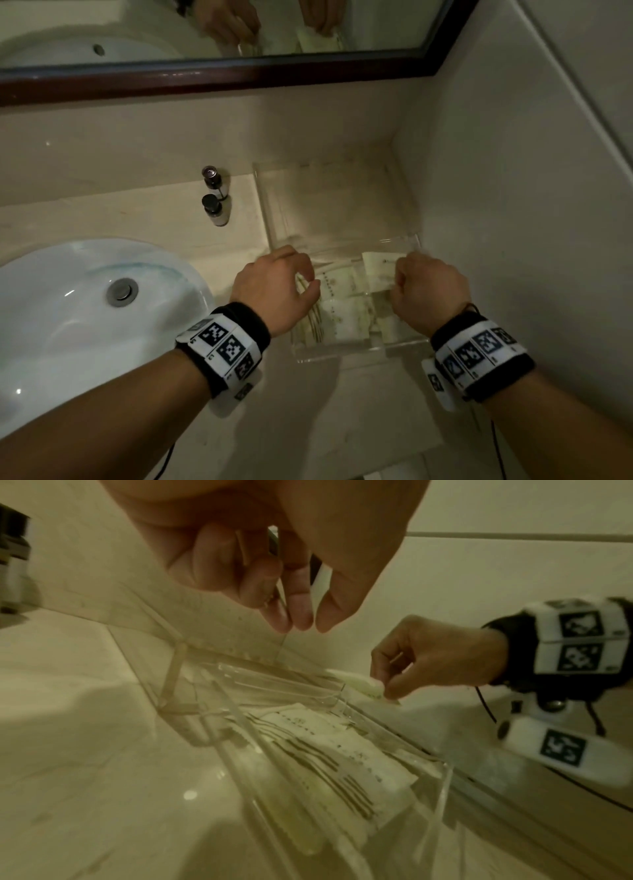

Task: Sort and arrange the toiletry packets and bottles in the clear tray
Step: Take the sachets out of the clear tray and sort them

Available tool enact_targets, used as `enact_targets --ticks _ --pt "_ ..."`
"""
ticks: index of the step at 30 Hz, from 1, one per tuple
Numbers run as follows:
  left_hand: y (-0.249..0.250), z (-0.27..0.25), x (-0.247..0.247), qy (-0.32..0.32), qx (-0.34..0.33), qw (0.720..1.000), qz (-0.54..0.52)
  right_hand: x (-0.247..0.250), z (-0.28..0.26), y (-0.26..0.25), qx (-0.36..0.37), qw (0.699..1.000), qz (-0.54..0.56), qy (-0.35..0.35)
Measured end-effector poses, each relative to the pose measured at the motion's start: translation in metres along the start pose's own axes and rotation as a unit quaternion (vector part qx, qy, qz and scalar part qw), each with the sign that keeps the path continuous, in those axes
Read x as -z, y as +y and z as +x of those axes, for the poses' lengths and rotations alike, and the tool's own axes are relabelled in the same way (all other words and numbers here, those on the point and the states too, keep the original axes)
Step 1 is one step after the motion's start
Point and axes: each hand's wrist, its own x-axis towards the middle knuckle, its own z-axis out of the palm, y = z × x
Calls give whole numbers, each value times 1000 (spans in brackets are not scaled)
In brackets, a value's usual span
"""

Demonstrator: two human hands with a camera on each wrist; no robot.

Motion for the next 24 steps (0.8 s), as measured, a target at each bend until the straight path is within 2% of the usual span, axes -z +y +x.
enact_targets --ticks 4,7,13,18,24 --pt "-2 -6 -4 -5 11 1000 5 -28 9 15 -3 998 -22 -52" --pt "-8 -14 -5 -11 22 1000 12 -41 15 21 -7 998 -12 -61" --pt "-13 -27 2 4 42 999 16 -35 19 15 -25 995 -6 -93" --pt "-18 -38 18 29 80 996 18 -7 19 -20 -12 998 40 -38" --pt "-39 -61 49 66 128 989 14 23 31 -106 91 994 45 38"
